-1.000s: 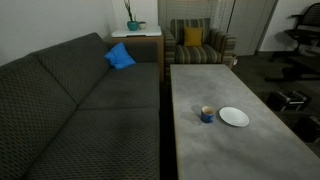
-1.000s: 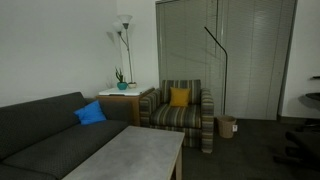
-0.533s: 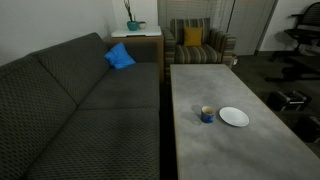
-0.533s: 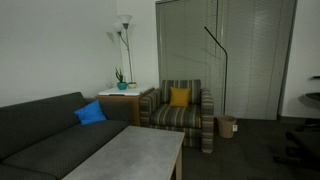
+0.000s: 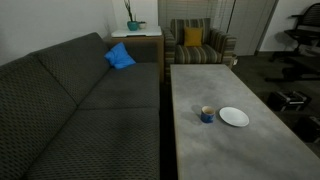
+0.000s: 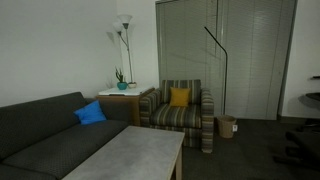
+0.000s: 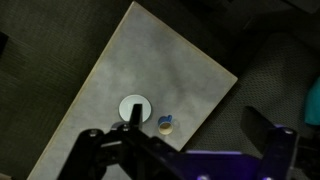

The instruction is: Put the blue mug on top of the white plate

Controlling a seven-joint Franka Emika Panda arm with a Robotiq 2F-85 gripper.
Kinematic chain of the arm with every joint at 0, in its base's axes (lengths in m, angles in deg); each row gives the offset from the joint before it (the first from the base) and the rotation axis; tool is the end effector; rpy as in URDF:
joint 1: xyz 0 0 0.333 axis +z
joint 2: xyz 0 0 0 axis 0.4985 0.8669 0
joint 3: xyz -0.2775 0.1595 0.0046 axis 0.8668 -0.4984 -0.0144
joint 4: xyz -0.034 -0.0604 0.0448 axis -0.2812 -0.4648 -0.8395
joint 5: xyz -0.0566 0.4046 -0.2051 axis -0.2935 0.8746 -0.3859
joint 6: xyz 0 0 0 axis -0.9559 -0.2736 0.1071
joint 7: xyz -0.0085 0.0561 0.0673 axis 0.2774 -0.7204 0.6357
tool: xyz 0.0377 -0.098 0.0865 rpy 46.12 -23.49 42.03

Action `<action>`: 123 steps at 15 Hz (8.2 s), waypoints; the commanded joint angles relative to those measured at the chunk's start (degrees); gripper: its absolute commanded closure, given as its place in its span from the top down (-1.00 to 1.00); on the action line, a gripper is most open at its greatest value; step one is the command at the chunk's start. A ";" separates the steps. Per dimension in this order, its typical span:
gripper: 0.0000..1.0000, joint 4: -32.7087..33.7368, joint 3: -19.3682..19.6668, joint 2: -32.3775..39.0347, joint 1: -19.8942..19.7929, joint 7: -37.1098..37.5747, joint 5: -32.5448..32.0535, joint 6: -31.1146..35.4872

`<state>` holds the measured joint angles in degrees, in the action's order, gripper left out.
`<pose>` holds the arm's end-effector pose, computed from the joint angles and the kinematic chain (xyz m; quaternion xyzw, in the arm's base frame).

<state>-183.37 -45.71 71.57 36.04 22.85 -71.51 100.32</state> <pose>0.4974 -0.0429 0.3758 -0.9790 -0.2001 0.0076 0.0387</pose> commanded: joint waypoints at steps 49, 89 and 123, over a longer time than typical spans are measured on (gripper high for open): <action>1.00 33.75 -16.53 62.28 0.42 14.83 -4.72 34.49; 1.00 63.30 -6.70 94.95 13.80 50.30 -0.44 37.95; 1.00 66.88 -9.34 102.74 7.34 41.61 -0.30 47.66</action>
<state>-115.47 -54.47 174.31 43.95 65.79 -72.18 145.89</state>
